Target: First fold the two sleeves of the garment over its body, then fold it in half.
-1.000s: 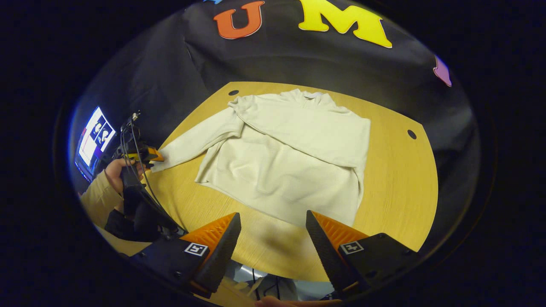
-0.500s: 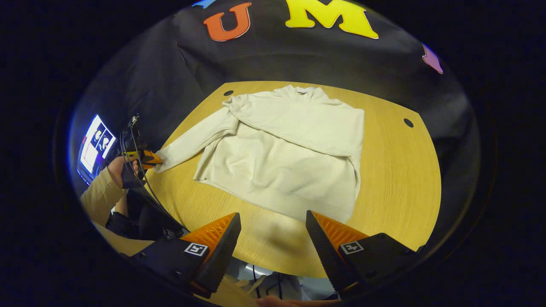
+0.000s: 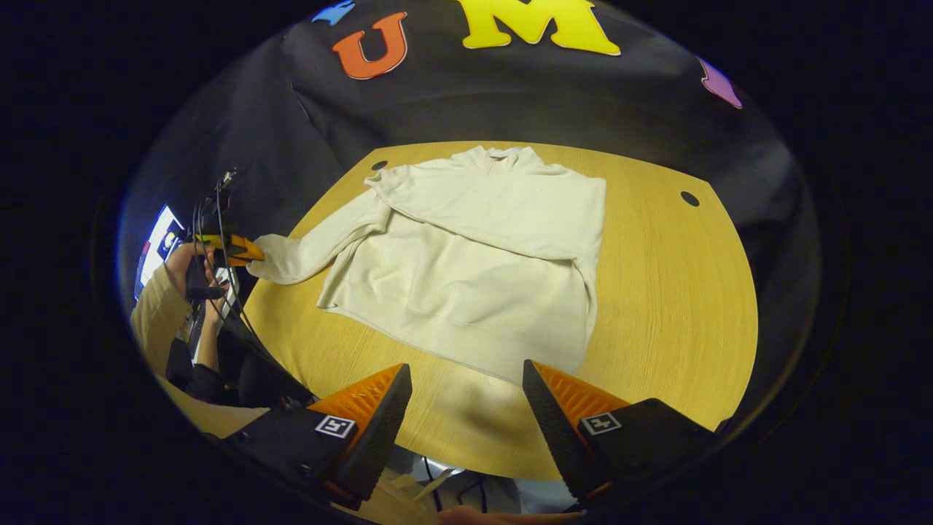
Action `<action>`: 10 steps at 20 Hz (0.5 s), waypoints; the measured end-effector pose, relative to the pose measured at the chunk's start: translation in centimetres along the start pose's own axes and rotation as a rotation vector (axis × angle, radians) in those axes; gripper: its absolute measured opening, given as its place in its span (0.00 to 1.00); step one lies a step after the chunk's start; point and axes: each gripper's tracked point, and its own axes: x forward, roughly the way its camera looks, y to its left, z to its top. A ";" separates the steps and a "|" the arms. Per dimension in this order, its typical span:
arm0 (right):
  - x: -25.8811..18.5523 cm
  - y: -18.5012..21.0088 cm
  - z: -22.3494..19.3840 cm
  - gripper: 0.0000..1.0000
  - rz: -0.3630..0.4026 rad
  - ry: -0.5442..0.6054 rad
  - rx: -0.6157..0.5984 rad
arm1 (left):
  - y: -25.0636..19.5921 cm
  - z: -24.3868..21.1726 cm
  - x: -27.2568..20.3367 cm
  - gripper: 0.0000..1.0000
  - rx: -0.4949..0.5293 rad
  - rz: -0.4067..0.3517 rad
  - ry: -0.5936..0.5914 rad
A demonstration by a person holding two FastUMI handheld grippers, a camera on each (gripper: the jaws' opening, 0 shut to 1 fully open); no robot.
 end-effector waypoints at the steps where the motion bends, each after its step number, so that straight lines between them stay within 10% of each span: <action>1: -0.1 -0.6 0.0 0.96 0.005 -0.008 0.005 | -1.6 0.9 -1.0 0.04 0.010 -0.013 -0.016; 10: 1.7 -5.0 1.0 0.96 0.047 -0.016 0.017 | -19.9 4.1 -6.0 0.04 0.156 -0.115 -0.068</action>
